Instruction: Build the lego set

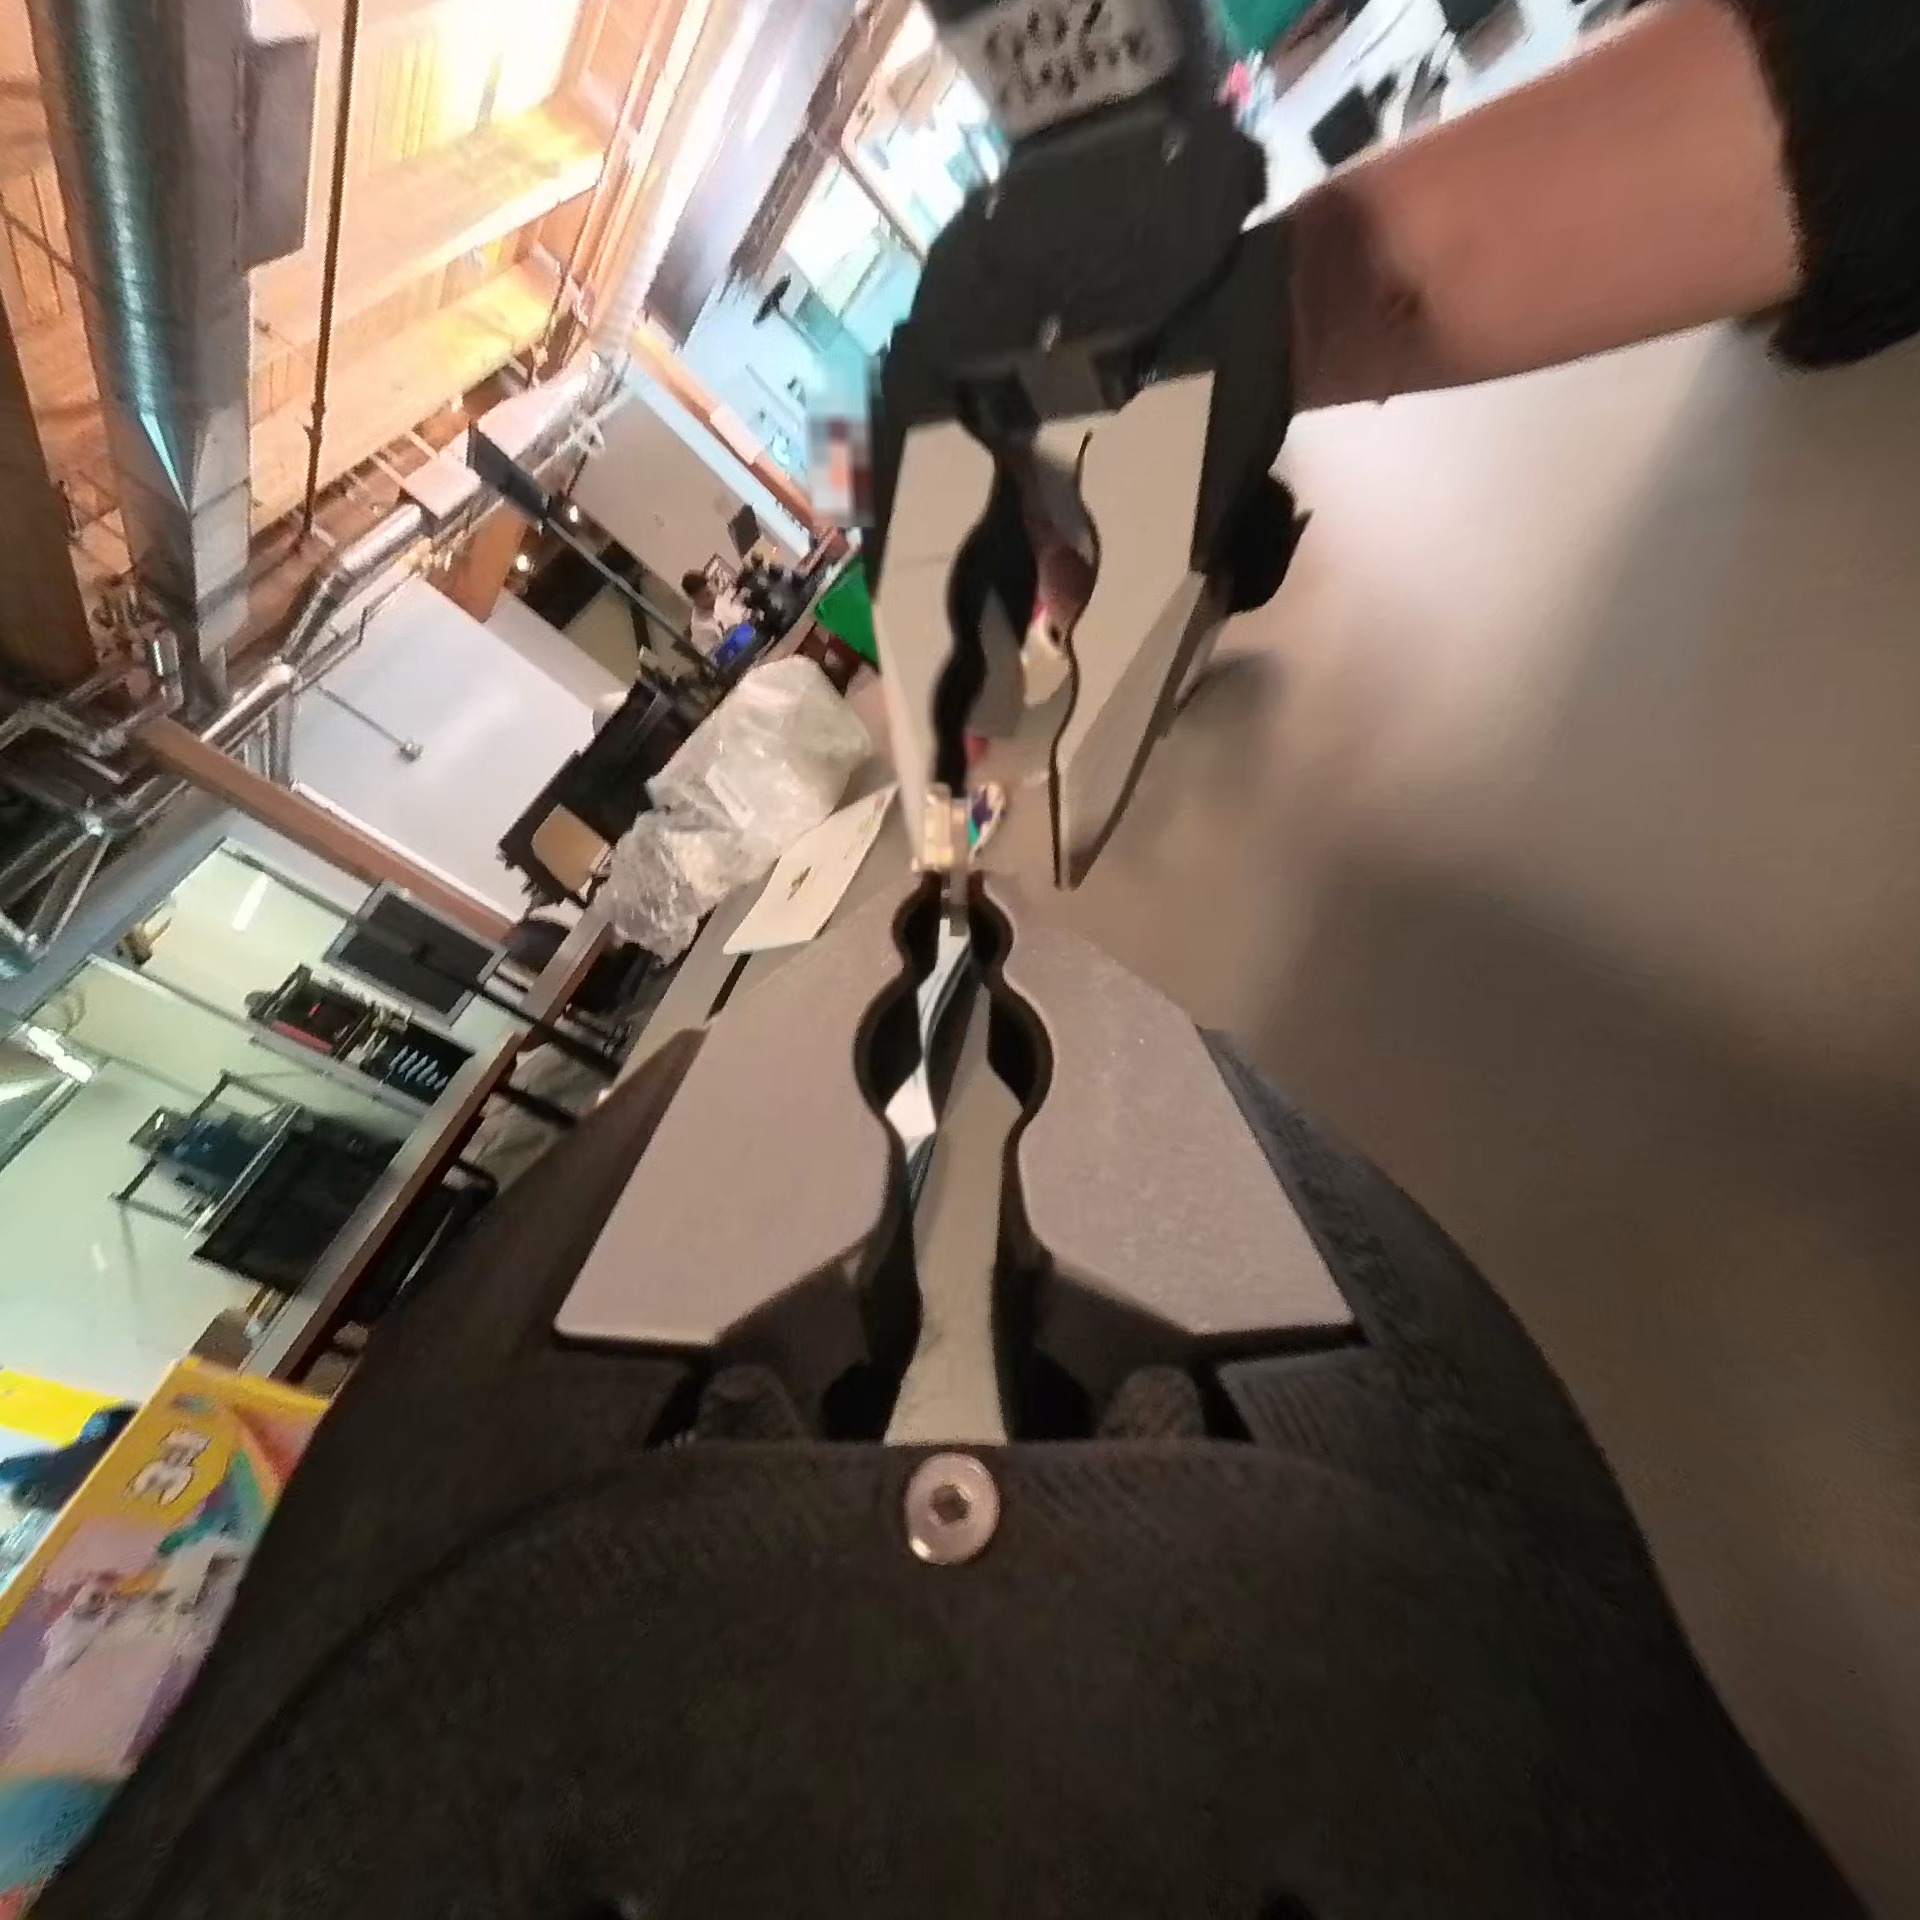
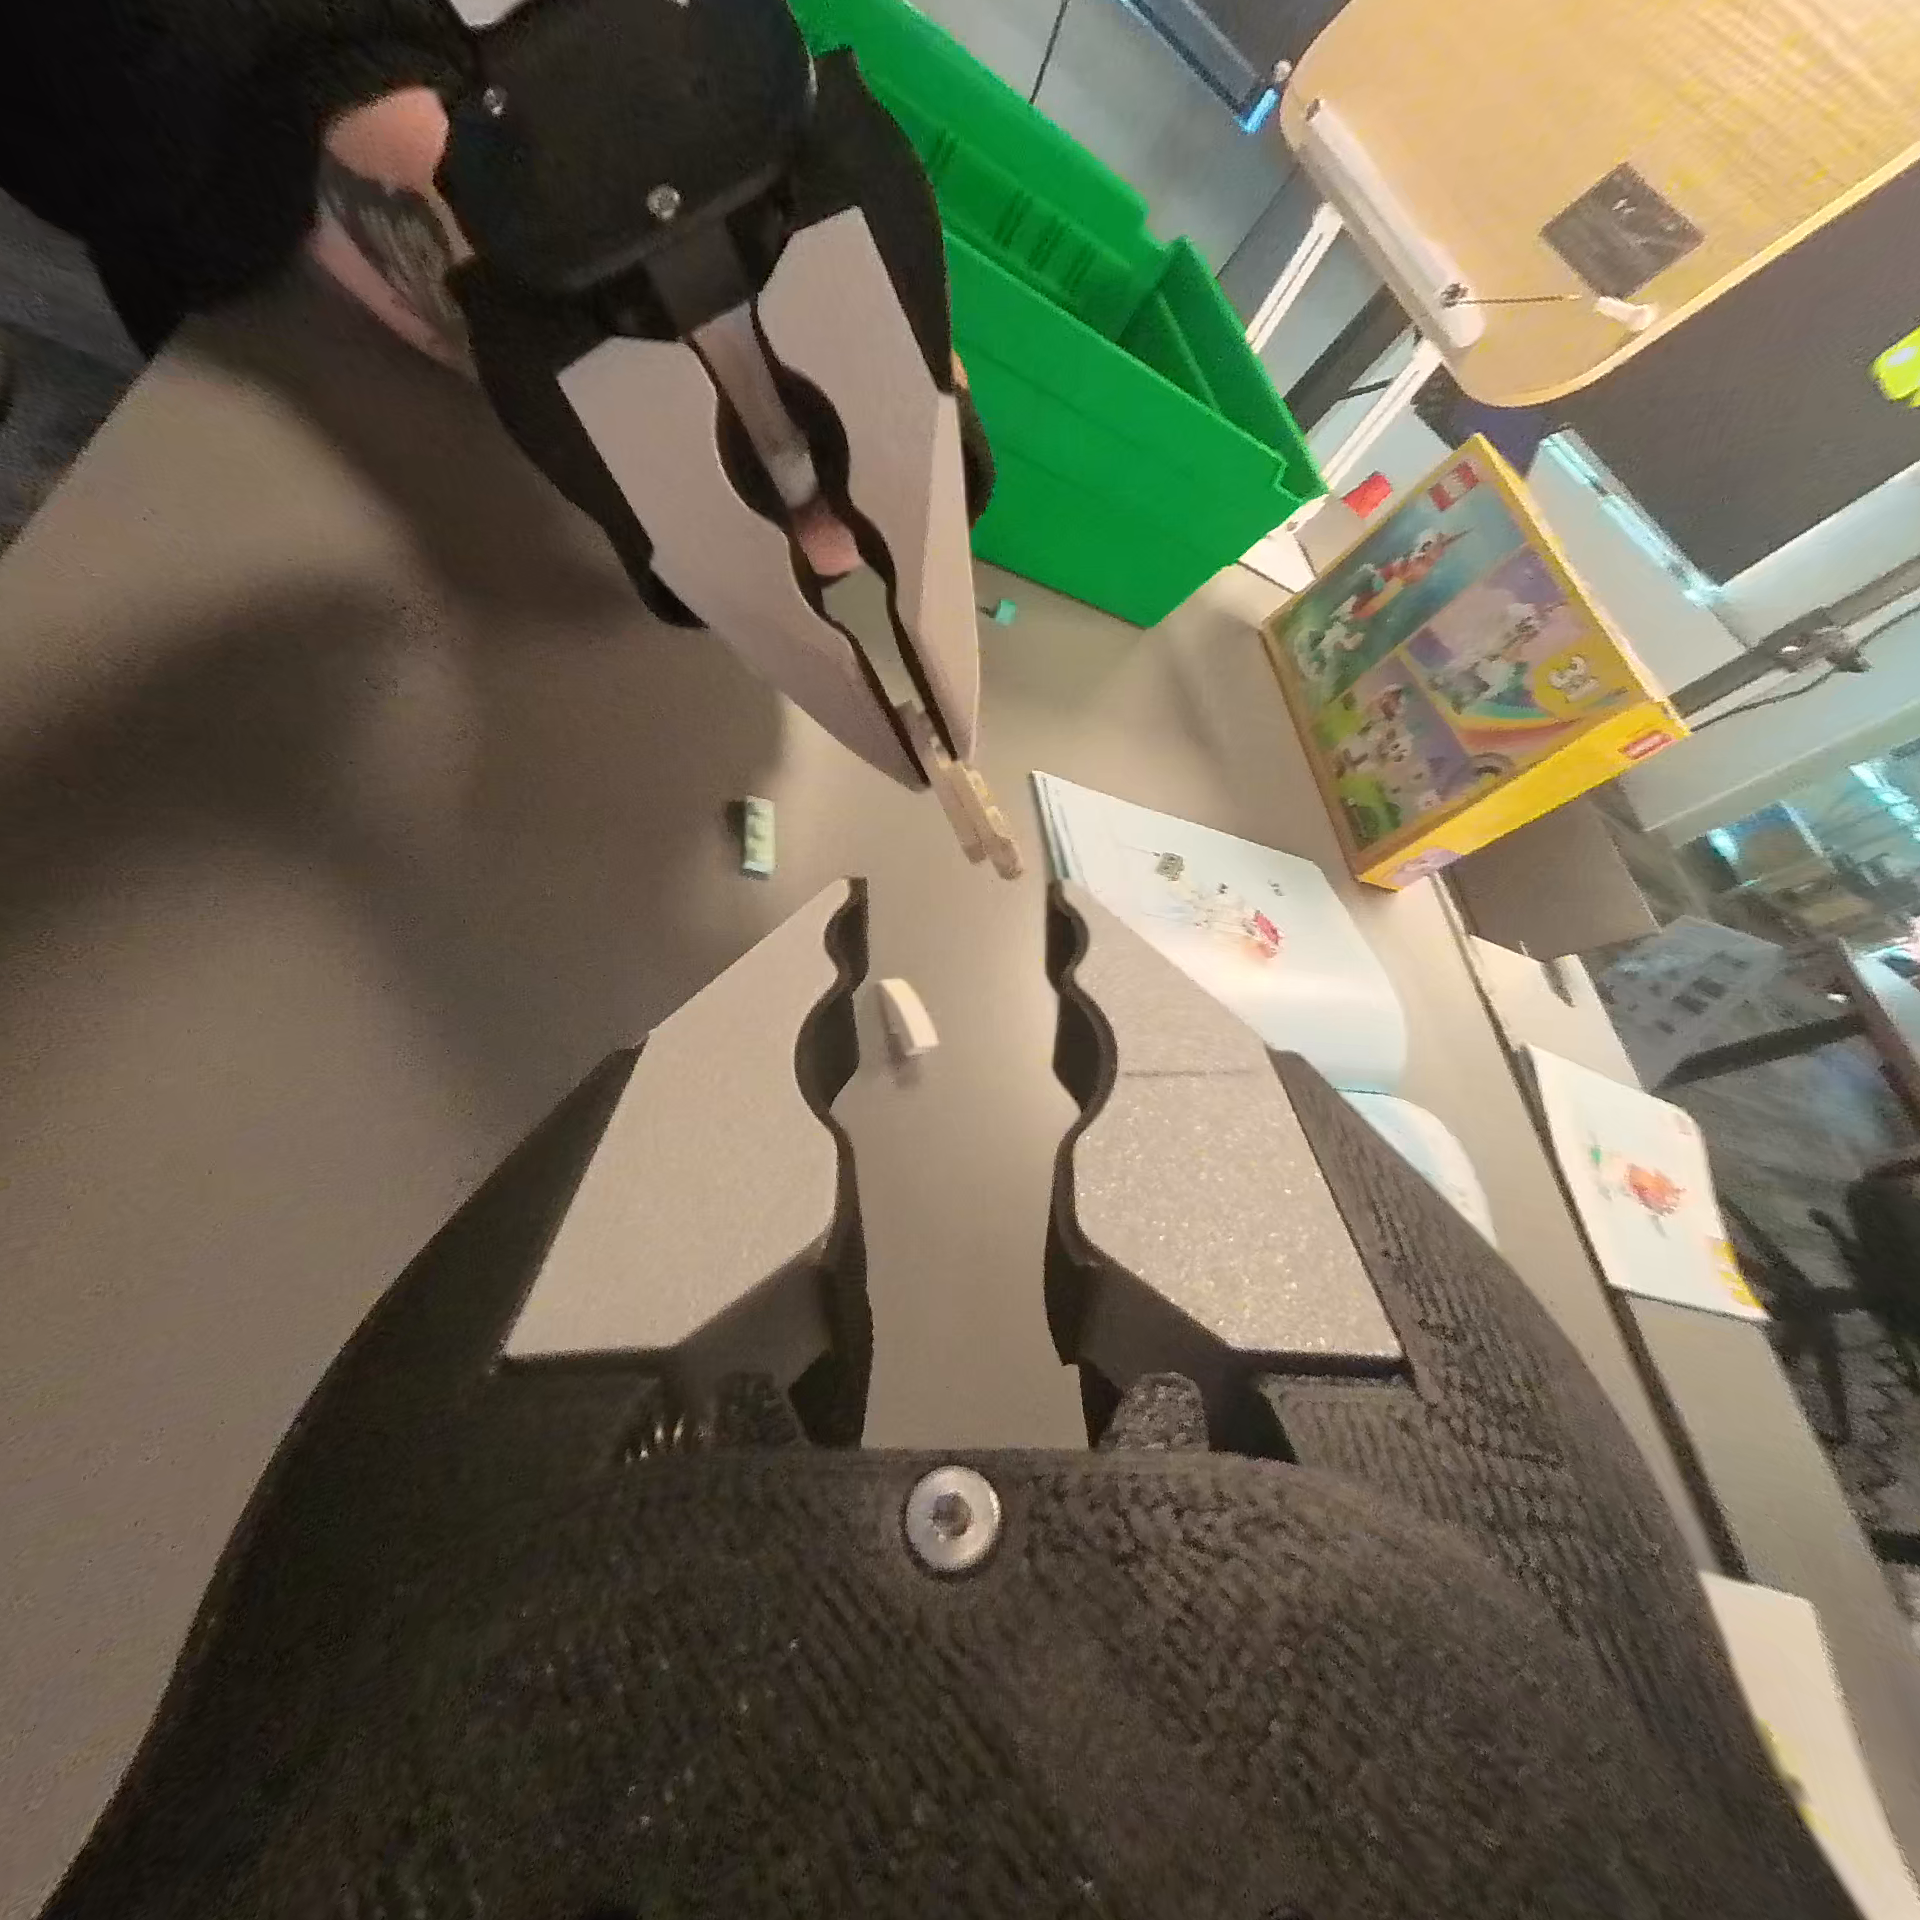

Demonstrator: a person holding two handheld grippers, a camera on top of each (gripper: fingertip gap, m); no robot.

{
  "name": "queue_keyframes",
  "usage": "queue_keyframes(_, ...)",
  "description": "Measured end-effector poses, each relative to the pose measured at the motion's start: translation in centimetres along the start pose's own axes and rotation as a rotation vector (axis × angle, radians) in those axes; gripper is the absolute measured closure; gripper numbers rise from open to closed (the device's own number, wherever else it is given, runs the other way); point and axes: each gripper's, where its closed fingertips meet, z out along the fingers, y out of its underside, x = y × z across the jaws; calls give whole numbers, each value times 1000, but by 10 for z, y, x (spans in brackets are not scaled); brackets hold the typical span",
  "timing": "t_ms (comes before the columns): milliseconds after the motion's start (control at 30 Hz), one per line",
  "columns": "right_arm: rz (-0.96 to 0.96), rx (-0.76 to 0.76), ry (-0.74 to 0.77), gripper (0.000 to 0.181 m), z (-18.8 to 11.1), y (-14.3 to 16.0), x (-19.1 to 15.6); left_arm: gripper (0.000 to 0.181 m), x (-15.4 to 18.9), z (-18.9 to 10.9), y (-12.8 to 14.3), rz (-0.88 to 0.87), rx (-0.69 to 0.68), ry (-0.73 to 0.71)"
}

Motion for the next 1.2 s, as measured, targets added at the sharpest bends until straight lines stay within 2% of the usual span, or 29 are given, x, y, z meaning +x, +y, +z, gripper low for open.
queue_keyframes(67,82,39,-127,173,-4,-7,-14,177,1,-6,-15,-1,97,9)
queue_keyframes(133,153,146,-182,181,-13,-25,-15,177,1,-10,-24,-35,151,18)
queue_keyframes(267,236,295,-158,166,-26,-47,-1,177,-4,-15,-32,-139,217,31)
queue_keyframes(400,320,362,-229,165,-30,-56,-4,177,-4,-14,-31,-131,206,34)
queue_keyframes(533,334,362,-224,170,-28,-54,-2,177,-1,-13,-31,-95,191,34)
queue_keyframes(767,193,273,-192,173,-23,-41,-8,177,5,-10,-28,-121,180,73)
queue_keyframes(1067,102,238,-158,175,-16,-36,-14,177,2,-15,-41,-426,293,207)
queue_keyframes(1133,90,205,-137,175,-13,-32,-13,177,3,-13,-39,-443,279,215)
queue_keyframes(1200,58,133,-87,175,-8,-22,-9,177,2,-5,-29,-426,195,182)
